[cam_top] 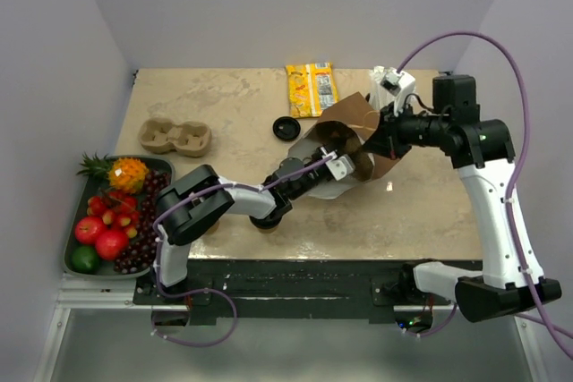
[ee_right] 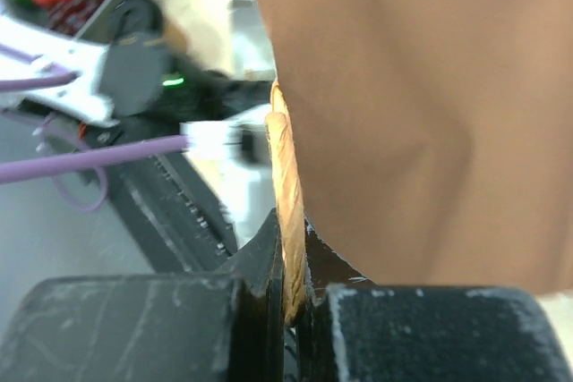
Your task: Pack the takeout coffee
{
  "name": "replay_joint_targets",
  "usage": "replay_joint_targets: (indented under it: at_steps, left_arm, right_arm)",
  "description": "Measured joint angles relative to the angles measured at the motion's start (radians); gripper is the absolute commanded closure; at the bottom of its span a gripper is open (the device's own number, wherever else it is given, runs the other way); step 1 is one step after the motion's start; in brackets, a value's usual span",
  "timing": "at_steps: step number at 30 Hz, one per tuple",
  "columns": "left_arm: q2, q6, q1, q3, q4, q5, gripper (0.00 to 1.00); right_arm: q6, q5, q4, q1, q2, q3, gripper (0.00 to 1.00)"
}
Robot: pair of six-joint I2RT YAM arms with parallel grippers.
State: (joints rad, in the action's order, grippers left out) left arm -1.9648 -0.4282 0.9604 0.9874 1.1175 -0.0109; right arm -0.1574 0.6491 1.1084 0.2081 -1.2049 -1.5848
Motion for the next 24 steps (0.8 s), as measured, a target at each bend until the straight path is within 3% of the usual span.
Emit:
replay_joint_targets:
  at_steps: [6,16,24]
  left_arm:
    - [0.050,0.045,0.018,-0.019,0.034,0.009,1.00]
    - [0.051,0.076,0.030,0.002,-0.039,0.078,1.00]
    - [0.000,0.012,0.040,0.055,-0.058,0.172,1.00]
  right_arm:
    - [-0.007,-0.002,0.034,-0.134,-0.002,-0.043,1.00]
    - [-0.099,0.047,0.092,-0.137,0.000,-0.058,1.00]
    - [-0.159,0.121,0.130,-0.130,0.002,-0.041,1.00]
